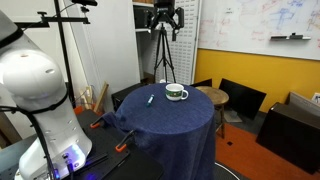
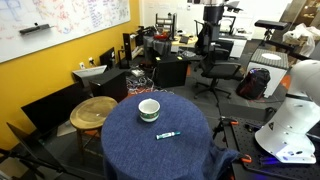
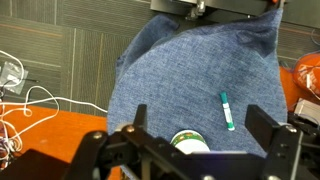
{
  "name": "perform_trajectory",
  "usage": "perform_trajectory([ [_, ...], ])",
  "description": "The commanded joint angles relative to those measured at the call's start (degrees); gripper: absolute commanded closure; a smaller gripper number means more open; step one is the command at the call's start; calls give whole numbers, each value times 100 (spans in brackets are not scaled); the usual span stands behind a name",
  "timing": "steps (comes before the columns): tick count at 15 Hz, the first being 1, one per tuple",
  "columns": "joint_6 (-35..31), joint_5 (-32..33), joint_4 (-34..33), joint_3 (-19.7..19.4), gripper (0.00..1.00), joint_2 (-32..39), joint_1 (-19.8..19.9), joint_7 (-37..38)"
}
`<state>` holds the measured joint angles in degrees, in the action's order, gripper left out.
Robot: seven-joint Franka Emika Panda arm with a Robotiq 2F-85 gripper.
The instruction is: Pick up the marker and put it in the cup
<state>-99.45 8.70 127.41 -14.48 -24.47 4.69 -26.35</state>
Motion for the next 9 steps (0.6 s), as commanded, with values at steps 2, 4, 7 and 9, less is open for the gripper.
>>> perform_trajectory([
  [2,-890,507,384,21,0,82,-64,-833],
  [4,-1293,573,548,19,0,121,-95,-1173],
  [7,-1853,533,784,34,0,156,-138,-1632],
  [9,-2187,471,928,56,0,173,-162,-1869],
])
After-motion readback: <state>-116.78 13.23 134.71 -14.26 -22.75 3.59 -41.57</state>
